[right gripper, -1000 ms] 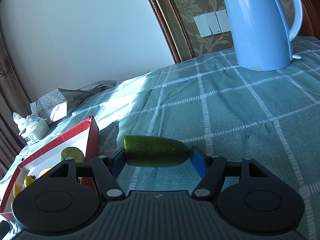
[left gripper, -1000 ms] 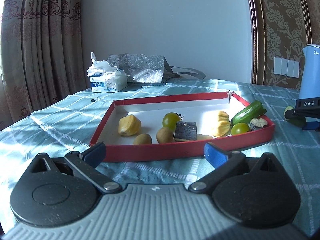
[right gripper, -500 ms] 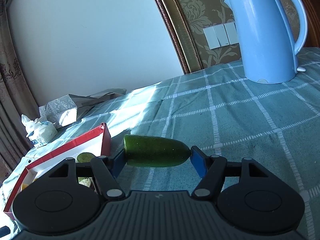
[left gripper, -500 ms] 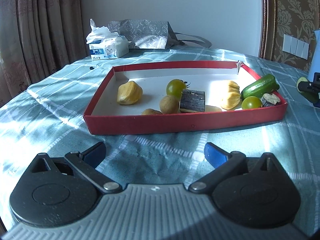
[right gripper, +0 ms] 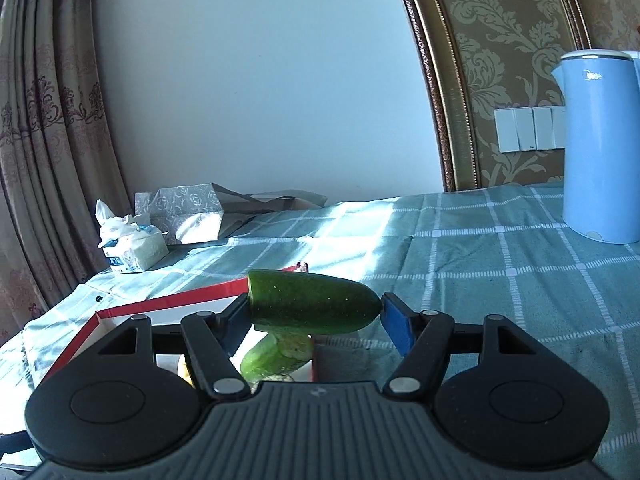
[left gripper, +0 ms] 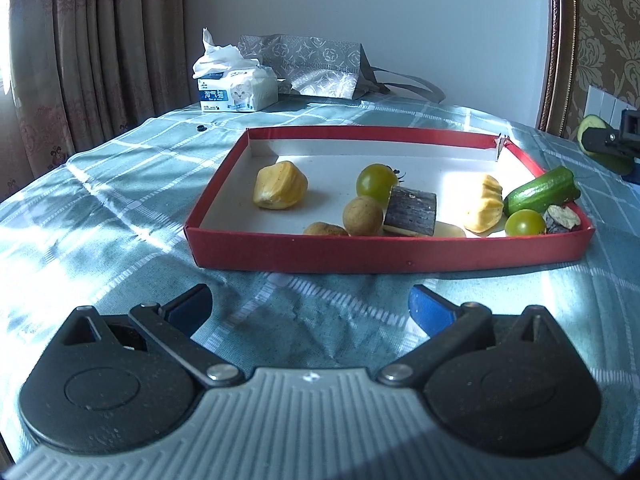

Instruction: Organize fruits

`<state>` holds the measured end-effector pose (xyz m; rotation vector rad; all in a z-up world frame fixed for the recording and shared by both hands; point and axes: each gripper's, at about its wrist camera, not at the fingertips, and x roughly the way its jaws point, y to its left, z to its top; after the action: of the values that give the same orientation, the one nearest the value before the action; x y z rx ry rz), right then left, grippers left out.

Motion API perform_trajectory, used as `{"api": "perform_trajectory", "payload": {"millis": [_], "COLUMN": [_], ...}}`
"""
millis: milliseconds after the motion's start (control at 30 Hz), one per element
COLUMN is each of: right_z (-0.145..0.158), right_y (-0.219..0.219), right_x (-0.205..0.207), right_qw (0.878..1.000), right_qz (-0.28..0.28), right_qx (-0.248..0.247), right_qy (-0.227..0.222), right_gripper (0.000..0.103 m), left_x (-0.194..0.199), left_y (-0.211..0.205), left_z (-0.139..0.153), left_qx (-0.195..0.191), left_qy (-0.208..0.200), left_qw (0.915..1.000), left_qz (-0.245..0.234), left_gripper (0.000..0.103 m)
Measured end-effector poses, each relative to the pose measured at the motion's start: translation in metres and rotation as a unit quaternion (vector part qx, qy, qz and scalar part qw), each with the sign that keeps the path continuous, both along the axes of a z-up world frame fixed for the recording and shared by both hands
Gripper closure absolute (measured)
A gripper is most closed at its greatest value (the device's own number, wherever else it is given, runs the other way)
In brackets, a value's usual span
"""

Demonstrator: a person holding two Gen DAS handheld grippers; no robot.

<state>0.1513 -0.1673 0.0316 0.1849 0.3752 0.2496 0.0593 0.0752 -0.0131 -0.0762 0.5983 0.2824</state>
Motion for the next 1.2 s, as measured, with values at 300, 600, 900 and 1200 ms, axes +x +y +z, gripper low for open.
{"api": "perform_trajectory", "payload": {"millis": [300, 600, 900, 1200], "right_z": [-0.002, -0.009, -0.018, -0.017], "right_y": [0.064, 0.096, 0.100, 0.047], "right_x": [0.026, 0.048, 0.065, 0.016], "right_qw": [0.998, 0.991, 0.987, 0.999], "right_qz": [0.030, 0.025, 0.016, -0.003], "right_qx": [-0.039, -0.119, -0.151, 0.000], "right_qy": [0.033, 0.055, 0.059, 0.039], "right_gripper": [0.034, 0.034, 0.032, 0.020], "left_x": [-0.002, -0.005, -0.006, -0.005], "left_y": [0.005, 0.009, 0.016, 0.014], "left_z": [0.000, 0.001, 0.001, 0.001], "left_qx": [-0.014, -0.028, -0.050, -0.045], "left_qy": [-0.005, -0.015, -0.023, -0.020], "left_qw": [0.9999, 0.9994, 0.9984, 0.9987], "left_qz": [0.005, 0.011, 0.016, 0.013], "left_gripper": [0.000, 0.000, 0.000, 0.000]}}
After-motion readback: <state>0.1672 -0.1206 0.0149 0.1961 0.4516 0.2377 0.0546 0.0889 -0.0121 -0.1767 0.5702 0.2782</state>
